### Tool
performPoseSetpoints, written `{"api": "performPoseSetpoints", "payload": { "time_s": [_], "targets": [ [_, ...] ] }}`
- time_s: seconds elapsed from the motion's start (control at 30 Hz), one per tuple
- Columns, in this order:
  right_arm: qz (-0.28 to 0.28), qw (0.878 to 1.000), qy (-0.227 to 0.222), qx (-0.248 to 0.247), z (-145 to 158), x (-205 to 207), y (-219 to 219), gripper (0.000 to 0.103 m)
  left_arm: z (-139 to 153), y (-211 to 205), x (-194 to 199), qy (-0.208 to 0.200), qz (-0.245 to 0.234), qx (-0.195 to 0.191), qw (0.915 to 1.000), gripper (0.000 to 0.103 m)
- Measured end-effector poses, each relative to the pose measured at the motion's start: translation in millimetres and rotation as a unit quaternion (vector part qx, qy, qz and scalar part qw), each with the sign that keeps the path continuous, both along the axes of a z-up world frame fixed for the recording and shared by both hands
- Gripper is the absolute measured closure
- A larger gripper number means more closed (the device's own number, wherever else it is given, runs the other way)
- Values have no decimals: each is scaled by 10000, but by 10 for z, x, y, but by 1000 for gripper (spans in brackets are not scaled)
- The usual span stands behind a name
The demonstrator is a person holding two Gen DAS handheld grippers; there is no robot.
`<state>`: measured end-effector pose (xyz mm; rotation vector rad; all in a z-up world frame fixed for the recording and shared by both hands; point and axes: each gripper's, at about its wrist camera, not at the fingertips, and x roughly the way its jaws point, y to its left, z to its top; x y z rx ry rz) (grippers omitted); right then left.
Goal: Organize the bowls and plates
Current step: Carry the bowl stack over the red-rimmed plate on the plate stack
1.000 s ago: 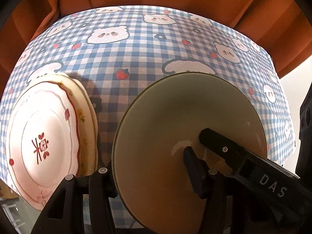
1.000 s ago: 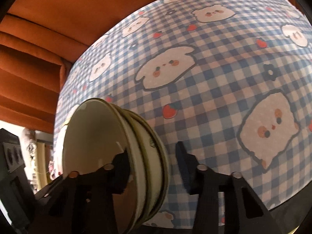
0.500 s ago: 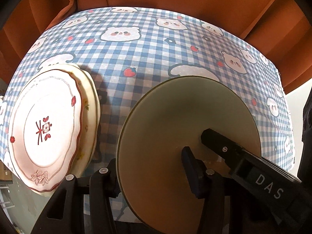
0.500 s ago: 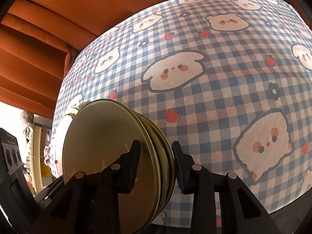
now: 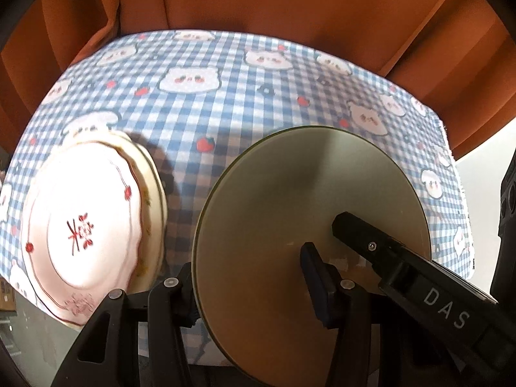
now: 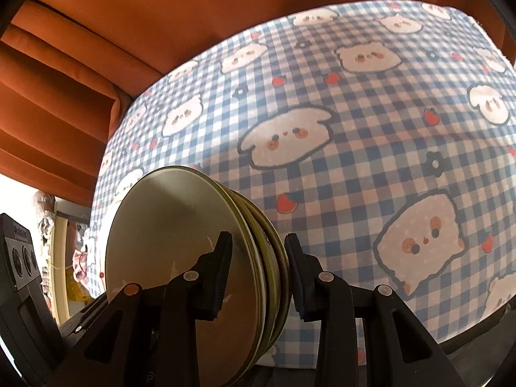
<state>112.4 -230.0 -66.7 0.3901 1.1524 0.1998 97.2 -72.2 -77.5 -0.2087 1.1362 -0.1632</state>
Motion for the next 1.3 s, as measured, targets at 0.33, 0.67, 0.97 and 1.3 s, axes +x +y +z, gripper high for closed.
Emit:
{"api": "performPoseSetpoints", "payload": {
  "time_s": [0.33, 0.67, 0.97, 1.3],
  "targets": [
    [-233, 9991, -300, -185, 324, -115, 431, 66, 221, 418, -66, -267, -174, -188, 9993, 51],
    [-249, 9985, -377, -294, 413, -227, 1013, 66, 246, 1000, -194, -431, -153, -315, 9985, 51],
    [-64, 9987, -412, -285, 398, -260, 1597, 66, 178, 1595, -321, -463, 104, -345, 9983, 51],
    [133, 9993, -241, -238, 238, -166, 2140, 66, 18, 2070, -294, -294, 293, -320, 9986, 51]
  ]
}}
